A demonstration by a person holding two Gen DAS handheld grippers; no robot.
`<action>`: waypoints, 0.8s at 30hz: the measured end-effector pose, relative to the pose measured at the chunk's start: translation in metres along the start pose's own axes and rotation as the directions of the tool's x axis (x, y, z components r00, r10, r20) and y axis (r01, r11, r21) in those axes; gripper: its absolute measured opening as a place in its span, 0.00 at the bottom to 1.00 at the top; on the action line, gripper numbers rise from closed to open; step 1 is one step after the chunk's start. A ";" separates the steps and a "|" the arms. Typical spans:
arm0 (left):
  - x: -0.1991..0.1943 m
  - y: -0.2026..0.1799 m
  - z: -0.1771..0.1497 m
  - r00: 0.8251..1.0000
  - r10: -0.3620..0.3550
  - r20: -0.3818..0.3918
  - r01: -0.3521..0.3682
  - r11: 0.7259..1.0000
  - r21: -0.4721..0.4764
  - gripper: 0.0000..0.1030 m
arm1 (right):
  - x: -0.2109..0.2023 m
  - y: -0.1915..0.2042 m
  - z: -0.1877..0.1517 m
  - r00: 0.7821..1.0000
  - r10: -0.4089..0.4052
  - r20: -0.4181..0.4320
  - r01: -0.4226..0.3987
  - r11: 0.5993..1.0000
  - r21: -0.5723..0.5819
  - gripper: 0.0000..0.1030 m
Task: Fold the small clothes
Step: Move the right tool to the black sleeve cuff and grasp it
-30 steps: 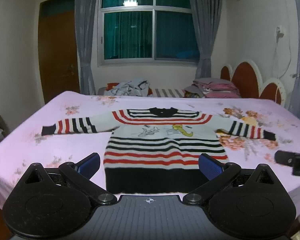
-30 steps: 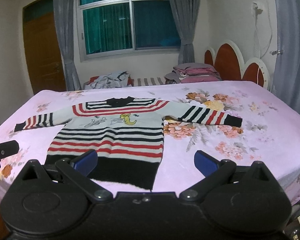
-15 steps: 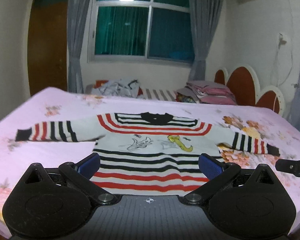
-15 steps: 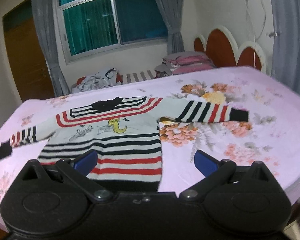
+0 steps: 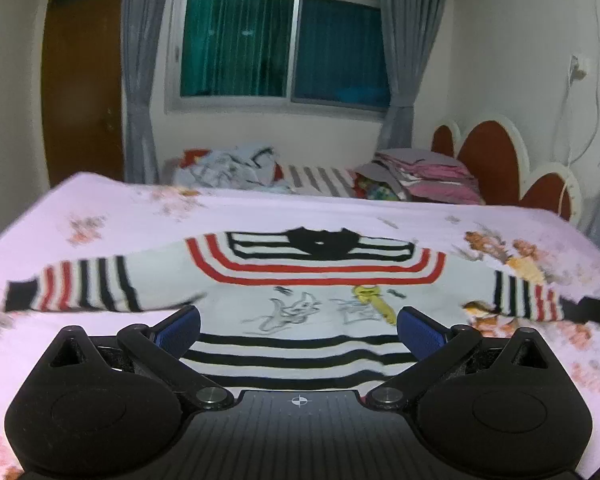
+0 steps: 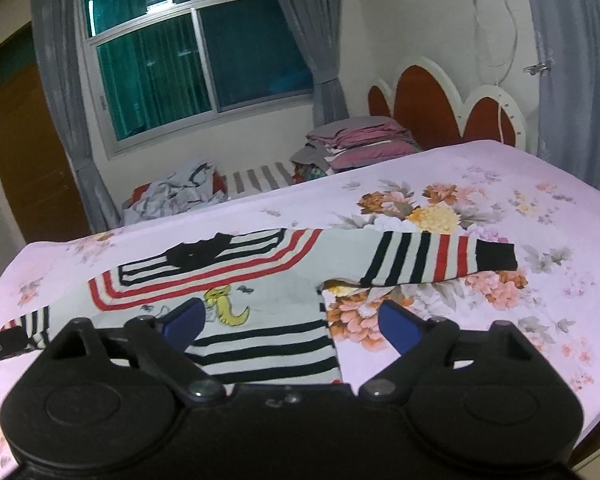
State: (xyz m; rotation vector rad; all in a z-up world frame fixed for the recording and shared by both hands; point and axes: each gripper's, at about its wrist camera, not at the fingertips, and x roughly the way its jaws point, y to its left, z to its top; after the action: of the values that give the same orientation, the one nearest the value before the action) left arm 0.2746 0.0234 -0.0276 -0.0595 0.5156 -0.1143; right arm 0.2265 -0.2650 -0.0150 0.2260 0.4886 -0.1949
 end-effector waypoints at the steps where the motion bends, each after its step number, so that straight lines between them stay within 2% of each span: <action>1: 0.004 -0.001 0.000 1.000 -0.006 -0.003 0.006 1.000 -0.004 1.00 | 0.001 -0.003 0.001 1.000 -0.008 0.003 0.008 1.000 0.007 0.86; 8: 0.040 -0.034 0.009 0.998 -0.047 -0.041 0.049 0.998 0.050 1.00 | 0.019 -0.036 0.011 0.998 -0.070 0.001 0.070 0.996 0.059 0.79; 14: 0.071 -0.074 0.017 0.995 -0.068 -0.070 0.074 0.993 0.087 1.00 | 0.062 -0.078 0.025 0.995 -0.095 -0.025 0.098 0.987 0.125 0.67; 17: 0.090 -0.095 0.023 0.993 -0.085 -0.084 0.092 0.991 0.093 1.00 | 0.085 -0.106 0.032 0.993 -0.110 -0.039 0.115 0.979 0.168 0.62; 24: 0.145 -0.151 0.022 0.986 -0.070 -0.150 0.091 0.986 0.142 1.00 | 0.145 -0.190 0.035 0.983 -0.157 -0.097 0.179 0.942 0.285 0.49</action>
State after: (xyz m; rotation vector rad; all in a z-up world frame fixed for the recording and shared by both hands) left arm 0.3961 -0.1439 -0.0662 0.0740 0.6484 -0.2373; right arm 0.3218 -0.4750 -0.0866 0.4838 0.5518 -0.4287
